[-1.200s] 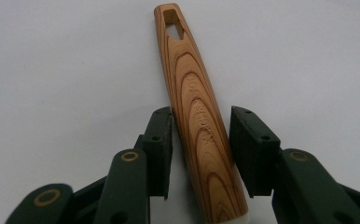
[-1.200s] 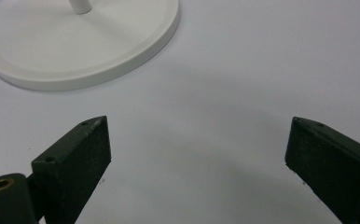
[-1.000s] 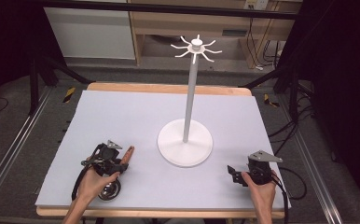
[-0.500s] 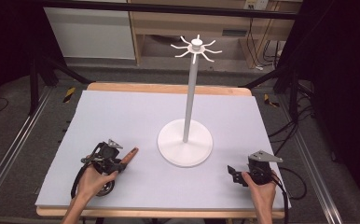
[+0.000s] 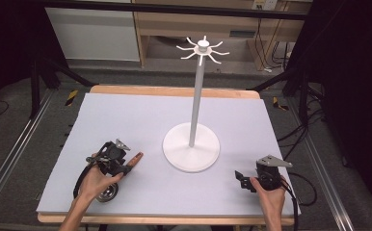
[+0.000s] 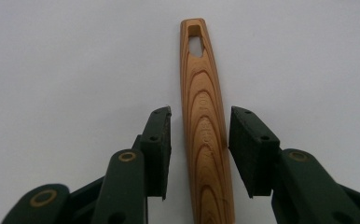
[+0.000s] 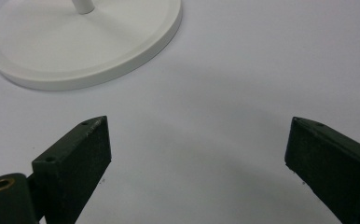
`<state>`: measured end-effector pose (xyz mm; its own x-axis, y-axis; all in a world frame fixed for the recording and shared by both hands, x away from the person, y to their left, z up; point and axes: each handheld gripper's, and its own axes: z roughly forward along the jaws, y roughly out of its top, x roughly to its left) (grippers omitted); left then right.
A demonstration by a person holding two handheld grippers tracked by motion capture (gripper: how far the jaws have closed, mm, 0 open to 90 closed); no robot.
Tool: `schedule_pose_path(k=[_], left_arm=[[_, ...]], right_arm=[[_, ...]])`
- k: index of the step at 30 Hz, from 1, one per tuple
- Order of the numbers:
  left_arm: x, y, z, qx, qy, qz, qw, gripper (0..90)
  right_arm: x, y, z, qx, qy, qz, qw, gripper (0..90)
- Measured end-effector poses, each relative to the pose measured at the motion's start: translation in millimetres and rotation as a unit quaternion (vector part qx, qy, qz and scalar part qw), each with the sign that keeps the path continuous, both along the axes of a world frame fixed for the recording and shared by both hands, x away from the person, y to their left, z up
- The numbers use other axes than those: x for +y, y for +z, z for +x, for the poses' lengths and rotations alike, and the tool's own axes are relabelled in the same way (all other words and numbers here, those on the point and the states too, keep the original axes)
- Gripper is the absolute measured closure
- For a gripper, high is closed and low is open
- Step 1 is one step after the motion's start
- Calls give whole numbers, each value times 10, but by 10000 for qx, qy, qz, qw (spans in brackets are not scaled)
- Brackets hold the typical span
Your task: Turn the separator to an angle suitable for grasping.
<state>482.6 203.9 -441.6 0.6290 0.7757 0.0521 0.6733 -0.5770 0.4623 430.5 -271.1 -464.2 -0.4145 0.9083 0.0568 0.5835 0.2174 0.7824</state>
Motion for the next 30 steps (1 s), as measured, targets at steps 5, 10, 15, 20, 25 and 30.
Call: schedule_pose_path(k=[5,10,15,20,25,30], left_arm=[[-59,-27,50,76,-67,128,9999,590],[-79,-69,69,177,-98,171,9996,626],[-70,-82,93,272,-110,161,9994,642],[-75,-87,119,393,-70,132,9991,642],[-75,-82,143,485,-62,142,9987,645],[-83,-85,136,476,46,122,9988,657]], right_arm=[[0,-1,5,45,12,21,10000,75],[-1,-4,5,33,24,22,10000,75],[2,-11,9,57,11,35,10000,75],[19,-23,11,104,8,62,9999,75],[23,-24,11,120,35,93,9999,75],[19,-19,11,100,38,107,9999,75]])
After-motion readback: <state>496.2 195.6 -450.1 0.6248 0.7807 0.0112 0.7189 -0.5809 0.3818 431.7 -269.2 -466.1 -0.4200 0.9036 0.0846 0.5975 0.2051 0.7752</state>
